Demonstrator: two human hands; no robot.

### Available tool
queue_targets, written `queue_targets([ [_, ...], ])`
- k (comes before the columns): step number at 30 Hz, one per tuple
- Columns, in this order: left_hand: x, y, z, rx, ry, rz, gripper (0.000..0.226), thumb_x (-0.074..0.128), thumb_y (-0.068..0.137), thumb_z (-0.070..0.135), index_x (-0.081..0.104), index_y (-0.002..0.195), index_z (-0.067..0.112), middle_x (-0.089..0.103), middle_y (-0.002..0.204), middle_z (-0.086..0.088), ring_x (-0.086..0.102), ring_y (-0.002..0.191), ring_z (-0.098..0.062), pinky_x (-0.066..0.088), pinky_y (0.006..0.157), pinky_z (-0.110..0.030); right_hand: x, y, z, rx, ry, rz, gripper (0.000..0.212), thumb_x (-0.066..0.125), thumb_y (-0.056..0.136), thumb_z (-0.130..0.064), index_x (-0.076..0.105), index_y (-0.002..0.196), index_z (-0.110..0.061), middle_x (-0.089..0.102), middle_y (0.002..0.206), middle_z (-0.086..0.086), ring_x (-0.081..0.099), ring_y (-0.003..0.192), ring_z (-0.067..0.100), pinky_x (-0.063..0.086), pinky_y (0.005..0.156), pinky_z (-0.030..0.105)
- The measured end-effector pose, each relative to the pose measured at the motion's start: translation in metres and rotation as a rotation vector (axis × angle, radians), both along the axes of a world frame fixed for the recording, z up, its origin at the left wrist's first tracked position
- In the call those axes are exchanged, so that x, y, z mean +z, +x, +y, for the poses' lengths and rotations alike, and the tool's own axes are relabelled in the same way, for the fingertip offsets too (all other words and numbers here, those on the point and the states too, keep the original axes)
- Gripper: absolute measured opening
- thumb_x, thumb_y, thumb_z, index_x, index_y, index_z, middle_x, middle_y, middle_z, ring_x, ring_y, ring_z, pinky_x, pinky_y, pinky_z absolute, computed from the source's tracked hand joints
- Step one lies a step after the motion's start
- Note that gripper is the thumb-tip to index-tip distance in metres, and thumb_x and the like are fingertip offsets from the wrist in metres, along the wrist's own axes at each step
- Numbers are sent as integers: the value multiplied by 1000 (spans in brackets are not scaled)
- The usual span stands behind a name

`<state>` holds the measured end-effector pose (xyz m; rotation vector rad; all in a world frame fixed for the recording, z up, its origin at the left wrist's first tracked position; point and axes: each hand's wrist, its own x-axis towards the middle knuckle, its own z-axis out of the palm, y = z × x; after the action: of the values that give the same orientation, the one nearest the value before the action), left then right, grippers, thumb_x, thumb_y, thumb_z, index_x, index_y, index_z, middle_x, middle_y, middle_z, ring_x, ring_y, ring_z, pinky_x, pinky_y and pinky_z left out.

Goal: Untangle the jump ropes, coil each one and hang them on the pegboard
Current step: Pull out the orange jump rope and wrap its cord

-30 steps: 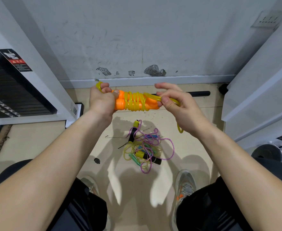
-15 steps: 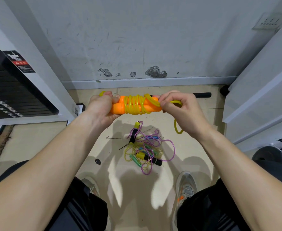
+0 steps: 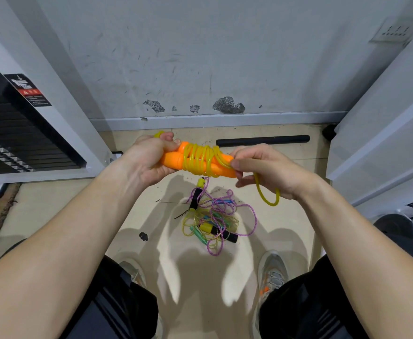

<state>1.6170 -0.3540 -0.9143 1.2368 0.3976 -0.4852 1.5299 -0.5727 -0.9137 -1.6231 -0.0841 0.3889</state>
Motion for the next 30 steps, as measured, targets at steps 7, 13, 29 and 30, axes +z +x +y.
queue_targets([
  [7, -3, -1, -2, -22, -35, 50, 24, 56, 91, -12, 57, 106, 6, 56, 98, 1, 62, 85, -23, 58, 45, -43, 3, -1, -1, -19, -25, -12, 27, 64, 83, -17, 62, 56, -14, 64, 73, 8, 67, 75, 25, 55, 58, 31],
  [13, -2, -4, -5, -31, -82, 71, 29, 56, 92, -9, 54, 116, 7, 57, 108, -7, 64, 90, -26, 61, 54, -45, -5, -2, 6, -95, 265, 124, 18, 62, 80, -11, 57, 87, 6, 65, 69, 19, 69, 63, 23, 59, 57, 26],
  [29, 5, -28, -16, -591, 560, -314, 118, 69, 60, 81, 26, 151, 20, 44, 134, 9, 62, 101, -12, 51, 66, -29, 4, -5, 14, -212, 445, 98, 32, 54, 83, -19, 64, 52, -20, 50, 53, 0, 56, 48, 14, 46, 44, 18],
  [30, 6, -28, -15, -620, 565, -305, 118, 69, 60, 80, 24, 152, 22, 44, 135, 9, 65, 102, -14, 53, 66, -30, 4, -6, 15, -214, 443, 103, 32, 54, 83, -19, 64, 52, -20, 51, 53, -1, 56, 48, 14, 46, 44, 18],
])
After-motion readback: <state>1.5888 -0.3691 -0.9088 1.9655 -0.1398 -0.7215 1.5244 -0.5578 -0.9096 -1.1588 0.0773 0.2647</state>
